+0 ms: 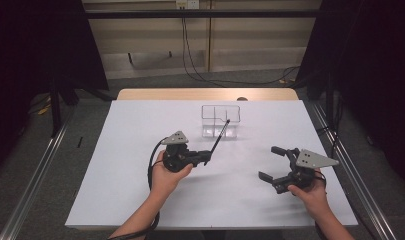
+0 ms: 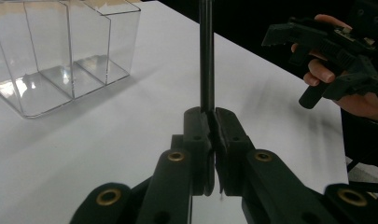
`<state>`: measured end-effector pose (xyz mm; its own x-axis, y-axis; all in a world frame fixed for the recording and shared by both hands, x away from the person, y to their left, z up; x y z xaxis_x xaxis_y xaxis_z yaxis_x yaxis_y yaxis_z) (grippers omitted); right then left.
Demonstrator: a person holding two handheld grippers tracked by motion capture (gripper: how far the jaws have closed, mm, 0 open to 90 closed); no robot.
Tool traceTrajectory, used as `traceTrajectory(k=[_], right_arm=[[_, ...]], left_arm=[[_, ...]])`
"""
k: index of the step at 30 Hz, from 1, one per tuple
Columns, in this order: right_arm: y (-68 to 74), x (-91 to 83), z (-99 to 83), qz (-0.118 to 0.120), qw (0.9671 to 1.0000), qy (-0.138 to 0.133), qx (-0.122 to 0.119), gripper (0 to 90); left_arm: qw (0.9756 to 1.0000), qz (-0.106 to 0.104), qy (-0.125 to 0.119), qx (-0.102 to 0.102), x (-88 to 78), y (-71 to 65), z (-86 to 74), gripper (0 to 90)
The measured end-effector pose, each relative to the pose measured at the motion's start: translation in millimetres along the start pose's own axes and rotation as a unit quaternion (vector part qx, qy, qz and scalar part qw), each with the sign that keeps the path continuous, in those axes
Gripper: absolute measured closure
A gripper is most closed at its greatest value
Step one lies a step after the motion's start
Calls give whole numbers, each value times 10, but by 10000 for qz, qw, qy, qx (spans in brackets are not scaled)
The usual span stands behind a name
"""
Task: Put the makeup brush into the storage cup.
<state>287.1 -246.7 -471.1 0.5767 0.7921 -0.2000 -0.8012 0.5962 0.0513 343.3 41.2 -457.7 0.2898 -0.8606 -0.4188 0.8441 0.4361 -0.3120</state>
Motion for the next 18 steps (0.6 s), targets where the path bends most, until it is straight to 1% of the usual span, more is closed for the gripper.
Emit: traceTrajectory(k=[7, 14, 18], right_arm=[[27, 66, 6, 28, 10000, 48, -23, 0], [39, 137, 30, 75, 9999, 75, -20, 0], [24, 173, 56, 122, 9998, 2, 145, 0]], left_arm=[[9999, -74, -101, -27, -33, -26, -5, 842], [9999, -122, -71, 23, -12, -74, -17, 842], [9999, -151, -53, 23, 3, -86, -24, 842]])
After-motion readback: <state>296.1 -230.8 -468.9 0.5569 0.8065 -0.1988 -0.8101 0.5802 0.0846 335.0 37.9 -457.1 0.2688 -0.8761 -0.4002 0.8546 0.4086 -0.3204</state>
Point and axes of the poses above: each handheld gripper's, and its own axes: x roughly forward along the jaws, z roughly out of its top, y roughly to its left, the point moved 5 cm from there along x, roughly forward along the jaws, and after that the axes turned 2 degrees about z, right-handed, at the moved point
